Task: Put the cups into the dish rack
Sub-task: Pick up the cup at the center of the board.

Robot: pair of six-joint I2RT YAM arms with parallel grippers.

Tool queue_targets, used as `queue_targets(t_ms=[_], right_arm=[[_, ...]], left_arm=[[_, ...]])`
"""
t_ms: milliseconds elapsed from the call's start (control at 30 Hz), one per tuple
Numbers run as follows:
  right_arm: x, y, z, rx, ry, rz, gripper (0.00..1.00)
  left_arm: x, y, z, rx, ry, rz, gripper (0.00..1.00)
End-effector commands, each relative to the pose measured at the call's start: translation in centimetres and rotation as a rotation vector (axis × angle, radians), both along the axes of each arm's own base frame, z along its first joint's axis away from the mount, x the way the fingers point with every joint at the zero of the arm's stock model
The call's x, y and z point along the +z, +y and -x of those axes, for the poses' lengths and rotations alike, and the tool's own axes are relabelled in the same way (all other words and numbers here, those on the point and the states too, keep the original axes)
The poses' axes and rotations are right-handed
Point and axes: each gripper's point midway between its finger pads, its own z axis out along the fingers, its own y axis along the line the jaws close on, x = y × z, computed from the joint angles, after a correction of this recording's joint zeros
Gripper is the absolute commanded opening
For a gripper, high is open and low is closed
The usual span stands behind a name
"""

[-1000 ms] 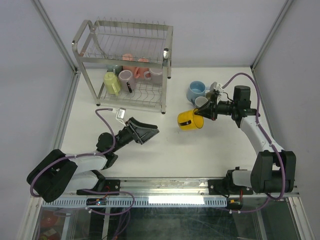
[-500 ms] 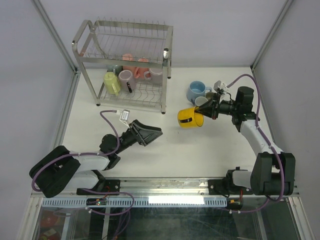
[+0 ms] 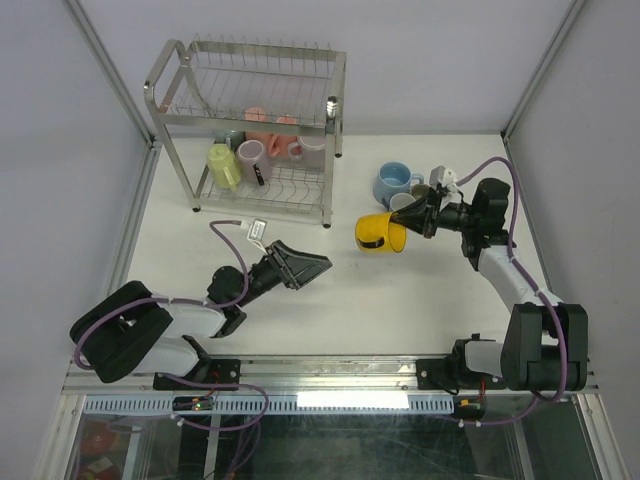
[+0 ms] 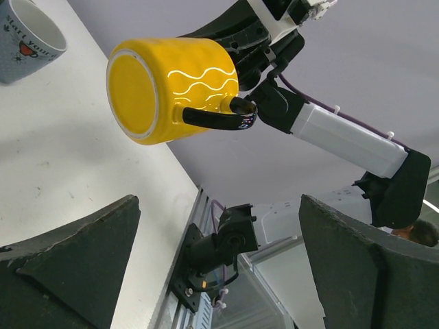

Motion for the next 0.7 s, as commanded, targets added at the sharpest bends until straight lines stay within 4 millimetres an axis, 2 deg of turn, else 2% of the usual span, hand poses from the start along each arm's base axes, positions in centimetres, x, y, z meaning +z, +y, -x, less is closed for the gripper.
queue_targets(t_ms=[0, 167, 333, 667], right_arm=[[3.1, 0.0, 0.3, 0.034, -0.163, -0.012, 0.0], [3.2, 0.0, 0.4, 0.034, -0.172, -0.012, 0.0], [3.0, 0.0, 0.4, 0.034, -0.173, -0.012, 0.0], [2.8, 0.0, 0.6, 0.033, -0.189, -0.011, 0.0]], left_arm=[[4.3, 0.1, 0.5, -0.007, -0.099, 0.131, 0.97], [3.6, -0.4, -0.1, 0.004, -0.037, 0.138, 0.97], [3.2, -1.9, -0.5, -0.04, 0.055, 0.18, 0.97], [5.4, -4.5, 0.7, -0.181, 0.225, 0.4, 0.95]])
